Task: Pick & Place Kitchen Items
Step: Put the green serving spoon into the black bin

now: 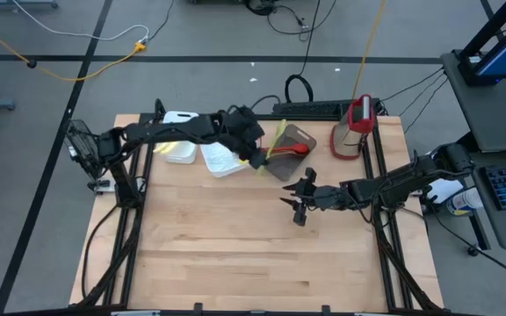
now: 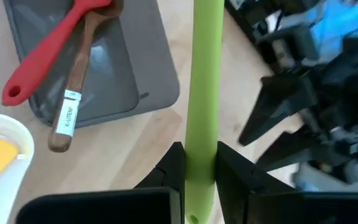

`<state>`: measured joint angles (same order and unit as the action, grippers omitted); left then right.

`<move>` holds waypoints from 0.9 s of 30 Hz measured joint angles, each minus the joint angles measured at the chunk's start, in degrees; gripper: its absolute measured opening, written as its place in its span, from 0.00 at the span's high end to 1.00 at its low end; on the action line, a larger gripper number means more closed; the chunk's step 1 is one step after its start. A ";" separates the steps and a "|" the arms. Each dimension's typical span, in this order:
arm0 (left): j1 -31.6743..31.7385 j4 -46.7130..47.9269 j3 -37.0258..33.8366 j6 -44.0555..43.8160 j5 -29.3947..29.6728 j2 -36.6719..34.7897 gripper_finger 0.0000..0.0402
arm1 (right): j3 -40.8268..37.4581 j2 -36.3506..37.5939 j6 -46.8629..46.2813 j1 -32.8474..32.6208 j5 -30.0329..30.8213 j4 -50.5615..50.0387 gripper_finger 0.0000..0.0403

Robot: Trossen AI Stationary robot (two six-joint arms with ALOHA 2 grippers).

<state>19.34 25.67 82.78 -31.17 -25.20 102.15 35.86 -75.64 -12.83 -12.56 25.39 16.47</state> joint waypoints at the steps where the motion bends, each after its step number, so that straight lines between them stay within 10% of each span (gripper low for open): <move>1: 0.44 -0.40 0.00 -0.92 -0.73 0.00 0.88 | 0.00 0.00 -0.01 0.16 0.00 -0.01 0.58; 27: 3.54 6.04 14.34 1.34 -12.35 17.87 0.88 | 0.07 -0.02 -4.32 1.32 0.24 -3.69 0.60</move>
<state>22.88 31.71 97.12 -29.83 -37.55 120.01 35.93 -75.66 -17.14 -11.24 25.63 12.78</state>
